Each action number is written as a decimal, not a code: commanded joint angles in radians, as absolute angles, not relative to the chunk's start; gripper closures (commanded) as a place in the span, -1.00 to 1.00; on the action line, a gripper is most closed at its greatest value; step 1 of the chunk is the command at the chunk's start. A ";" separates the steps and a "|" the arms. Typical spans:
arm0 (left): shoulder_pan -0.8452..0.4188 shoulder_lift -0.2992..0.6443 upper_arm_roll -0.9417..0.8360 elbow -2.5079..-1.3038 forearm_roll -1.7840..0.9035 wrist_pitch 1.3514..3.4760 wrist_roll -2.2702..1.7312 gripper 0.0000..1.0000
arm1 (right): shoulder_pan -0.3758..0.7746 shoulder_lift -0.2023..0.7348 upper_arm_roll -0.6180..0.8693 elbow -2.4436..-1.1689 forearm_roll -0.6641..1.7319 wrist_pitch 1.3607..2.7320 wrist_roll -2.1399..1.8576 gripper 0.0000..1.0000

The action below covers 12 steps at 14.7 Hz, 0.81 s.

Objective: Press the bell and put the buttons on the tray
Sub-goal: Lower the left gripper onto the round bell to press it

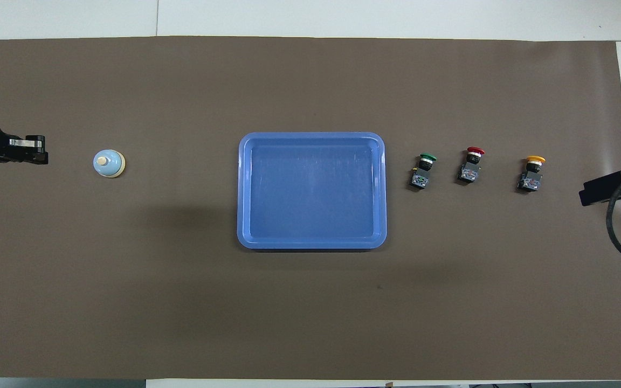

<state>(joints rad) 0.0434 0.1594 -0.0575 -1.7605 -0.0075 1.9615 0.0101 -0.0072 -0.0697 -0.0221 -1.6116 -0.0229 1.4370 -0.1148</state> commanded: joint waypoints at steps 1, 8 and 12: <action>0.048 0.218 -0.061 -1.801 0.002 2.095 0.003 1.00 | -0.023 -0.081 -0.015 -1.618 -0.023 1.436 -0.124 -1.00; 0.066 0.247 -0.061 -1.914 0.005 2.235 0.003 1.00 | -0.023 -0.080 -0.015 -1.617 -0.023 1.436 -0.126 -1.00; 0.069 0.241 -0.060 -1.950 0.005 2.250 0.002 1.00 | -0.021 -0.080 -0.014 -1.617 -0.023 1.434 -0.129 -1.00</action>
